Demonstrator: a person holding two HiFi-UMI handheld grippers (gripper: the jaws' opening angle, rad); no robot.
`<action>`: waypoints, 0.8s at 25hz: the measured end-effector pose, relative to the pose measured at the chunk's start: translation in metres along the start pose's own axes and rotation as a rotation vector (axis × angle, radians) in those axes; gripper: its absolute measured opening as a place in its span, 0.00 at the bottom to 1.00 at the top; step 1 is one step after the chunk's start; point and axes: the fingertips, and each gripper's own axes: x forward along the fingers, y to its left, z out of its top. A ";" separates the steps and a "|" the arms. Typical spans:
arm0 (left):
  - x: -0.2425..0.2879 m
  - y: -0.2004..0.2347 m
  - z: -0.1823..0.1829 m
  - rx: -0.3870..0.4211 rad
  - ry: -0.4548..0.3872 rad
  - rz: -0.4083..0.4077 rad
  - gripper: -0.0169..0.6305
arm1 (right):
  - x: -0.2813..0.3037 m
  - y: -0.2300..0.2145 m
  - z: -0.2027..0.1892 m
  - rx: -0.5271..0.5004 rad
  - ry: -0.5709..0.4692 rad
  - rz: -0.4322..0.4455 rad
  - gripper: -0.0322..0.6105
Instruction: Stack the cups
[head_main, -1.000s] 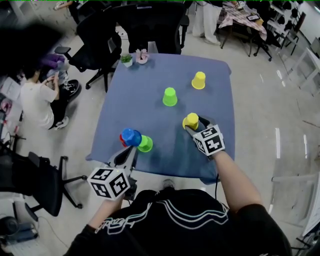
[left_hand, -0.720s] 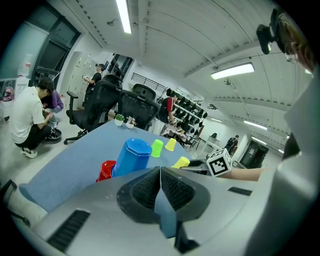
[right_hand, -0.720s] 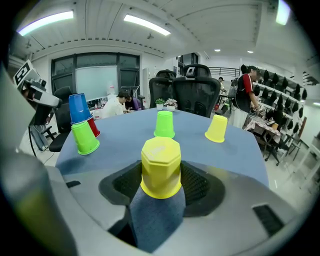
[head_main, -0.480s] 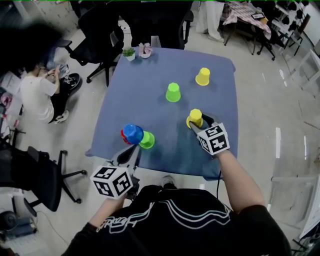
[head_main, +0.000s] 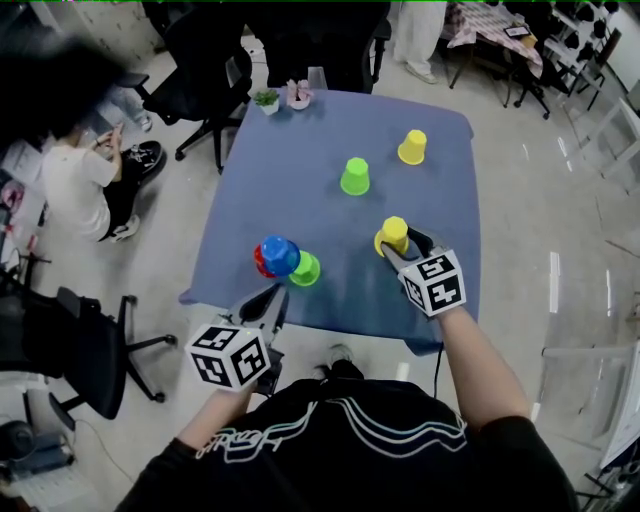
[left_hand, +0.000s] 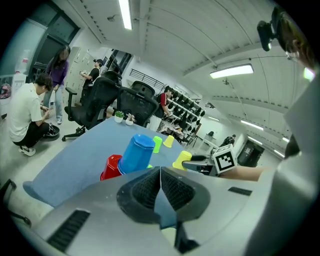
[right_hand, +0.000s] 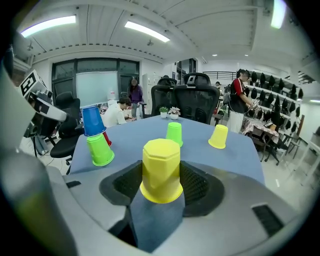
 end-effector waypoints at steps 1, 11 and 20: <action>-0.003 0.000 0.000 0.002 0.003 -0.004 0.07 | -0.003 0.004 0.001 0.003 -0.002 -0.001 0.44; -0.028 0.008 -0.005 0.010 0.002 -0.031 0.07 | -0.019 0.047 0.014 -0.017 -0.027 0.002 0.44; -0.056 0.016 -0.009 0.017 -0.021 -0.030 0.07 | -0.025 0.091 0.019 -0.034 -0.064 0.031 0.44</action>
